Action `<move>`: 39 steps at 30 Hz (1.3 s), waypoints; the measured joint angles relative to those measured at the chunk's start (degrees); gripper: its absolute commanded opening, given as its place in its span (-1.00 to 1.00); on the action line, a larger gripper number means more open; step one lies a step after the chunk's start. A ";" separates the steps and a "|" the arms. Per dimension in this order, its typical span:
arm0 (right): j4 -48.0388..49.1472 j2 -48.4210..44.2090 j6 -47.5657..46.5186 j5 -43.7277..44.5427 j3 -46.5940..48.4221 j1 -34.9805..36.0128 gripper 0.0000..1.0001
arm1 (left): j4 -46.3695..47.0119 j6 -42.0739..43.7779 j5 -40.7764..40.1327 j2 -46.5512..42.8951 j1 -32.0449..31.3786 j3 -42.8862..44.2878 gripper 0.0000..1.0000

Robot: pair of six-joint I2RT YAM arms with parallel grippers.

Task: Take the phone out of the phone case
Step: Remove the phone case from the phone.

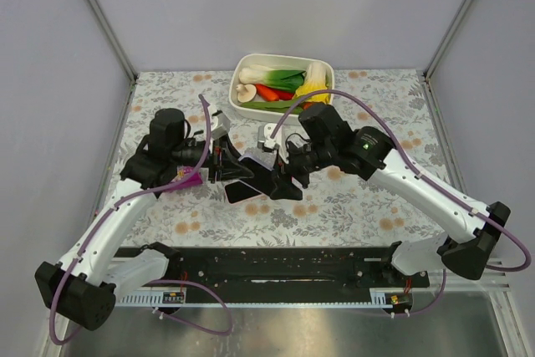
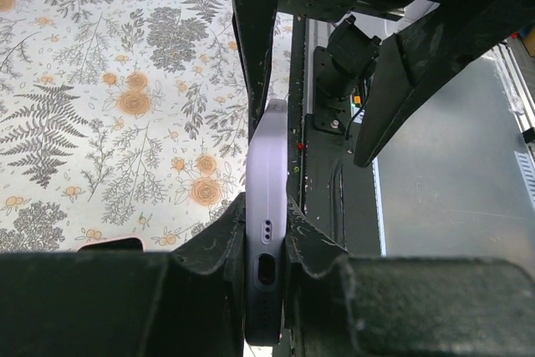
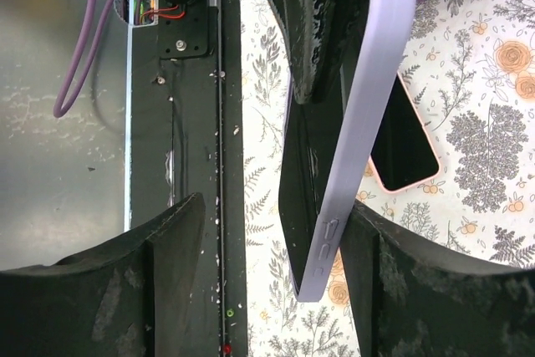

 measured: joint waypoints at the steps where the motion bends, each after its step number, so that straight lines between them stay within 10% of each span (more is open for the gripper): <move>1: 0.55 0.22 0.39 0.00 -0.02 -0.09 0.43 | 0.00 -0.07 -0.13 0.00 0.04 0.00 -1.00; 27: 19.65 -3.34 15.17 -15.61 -8.09 -18.29 0.33 | 43.82 -48.00 0.02 -0.04 8.37 -5.73 -1.00; 39: 24.57 -3.41 14.47 -26.86 -12.61 -18.32 0.13 | 53.53 -57.55 0.00 0.00 8.41 -8.04 -1.00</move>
